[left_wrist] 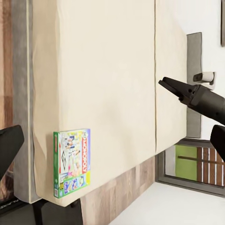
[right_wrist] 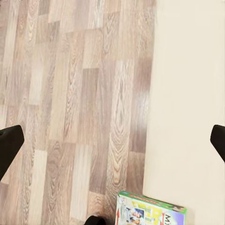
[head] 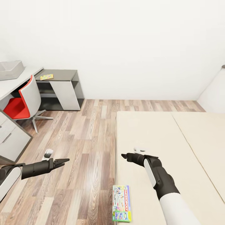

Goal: Put all the toys in the child's room - the three board games (two on the bed and one on the table), the two jigsaw puzzles on the table, and the tennis ball on the table - inside the toy box on the table in the child's room.

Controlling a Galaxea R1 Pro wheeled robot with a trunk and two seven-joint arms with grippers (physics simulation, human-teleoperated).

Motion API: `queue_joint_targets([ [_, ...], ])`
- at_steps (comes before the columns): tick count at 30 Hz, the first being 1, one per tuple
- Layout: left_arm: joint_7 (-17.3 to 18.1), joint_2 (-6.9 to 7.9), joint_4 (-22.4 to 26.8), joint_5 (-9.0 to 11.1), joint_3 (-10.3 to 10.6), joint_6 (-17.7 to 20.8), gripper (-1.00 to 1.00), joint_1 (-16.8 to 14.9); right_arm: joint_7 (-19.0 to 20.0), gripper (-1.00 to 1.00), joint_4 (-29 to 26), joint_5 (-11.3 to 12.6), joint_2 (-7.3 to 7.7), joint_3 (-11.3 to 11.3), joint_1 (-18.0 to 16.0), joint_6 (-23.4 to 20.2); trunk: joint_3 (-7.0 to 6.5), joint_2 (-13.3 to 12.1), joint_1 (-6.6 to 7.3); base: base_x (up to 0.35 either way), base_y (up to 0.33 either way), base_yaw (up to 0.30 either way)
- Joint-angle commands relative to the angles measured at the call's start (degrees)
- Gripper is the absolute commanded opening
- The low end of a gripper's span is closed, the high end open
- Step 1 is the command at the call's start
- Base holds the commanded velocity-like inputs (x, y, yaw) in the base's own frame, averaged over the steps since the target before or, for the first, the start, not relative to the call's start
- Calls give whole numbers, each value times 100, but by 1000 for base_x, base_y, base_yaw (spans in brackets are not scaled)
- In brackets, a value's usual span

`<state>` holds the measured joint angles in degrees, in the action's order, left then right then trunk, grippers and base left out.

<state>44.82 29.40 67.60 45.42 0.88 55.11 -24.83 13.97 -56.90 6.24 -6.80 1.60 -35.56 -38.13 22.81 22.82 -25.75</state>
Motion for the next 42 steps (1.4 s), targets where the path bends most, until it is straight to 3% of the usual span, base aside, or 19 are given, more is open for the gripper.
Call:
queue_joint_targets([
  [1, 9, 5, -1, 11, 8, 17, 100, -5, 1, 100, -5, 41, -5, 18, -4, -37, 0, 10, -4, 0, 0, 0],
  [28, 6, 4, -1, 11, 8, 17, 100, -5, 1, 100, -5, 34, -5, 21, -4, -32, -254, 10, -4, 0, 0, 0],
  [42, 5, 4, -1, 11, 8, 17, 100, -5, 1, 100, -5, 44, 0, 23, -4, 198, -386, 10, -4, 0, 0, 0],
])
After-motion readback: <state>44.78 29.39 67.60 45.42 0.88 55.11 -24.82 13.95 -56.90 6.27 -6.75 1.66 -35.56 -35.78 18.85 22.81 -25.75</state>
